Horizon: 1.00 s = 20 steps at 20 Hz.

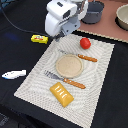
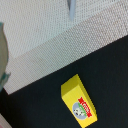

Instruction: Interact with the objects in diverse but meaningful ways.

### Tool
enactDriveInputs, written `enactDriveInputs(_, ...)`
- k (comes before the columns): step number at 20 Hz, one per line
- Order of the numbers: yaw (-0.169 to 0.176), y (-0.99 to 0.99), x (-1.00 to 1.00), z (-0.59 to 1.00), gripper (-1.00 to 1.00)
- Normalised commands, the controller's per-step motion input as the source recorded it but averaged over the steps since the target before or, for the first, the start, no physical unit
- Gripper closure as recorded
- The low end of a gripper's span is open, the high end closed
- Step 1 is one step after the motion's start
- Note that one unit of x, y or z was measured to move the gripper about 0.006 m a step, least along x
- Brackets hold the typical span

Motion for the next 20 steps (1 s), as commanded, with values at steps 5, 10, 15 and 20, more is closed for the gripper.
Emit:
enactDriveInputs(5, 0.000, 0.01, -0.87, -0.06, -1.00)
enactDriveInputs(10, 0.000, 0.00, -0.97, -0.27, -1.00)
enactDriveInputs(15, 0.005, 0.00, -1.00, -0.32, -1.00)
enactDriveInputs(20, 0.024, 0.00, -1.00, -0.28, -1.00)
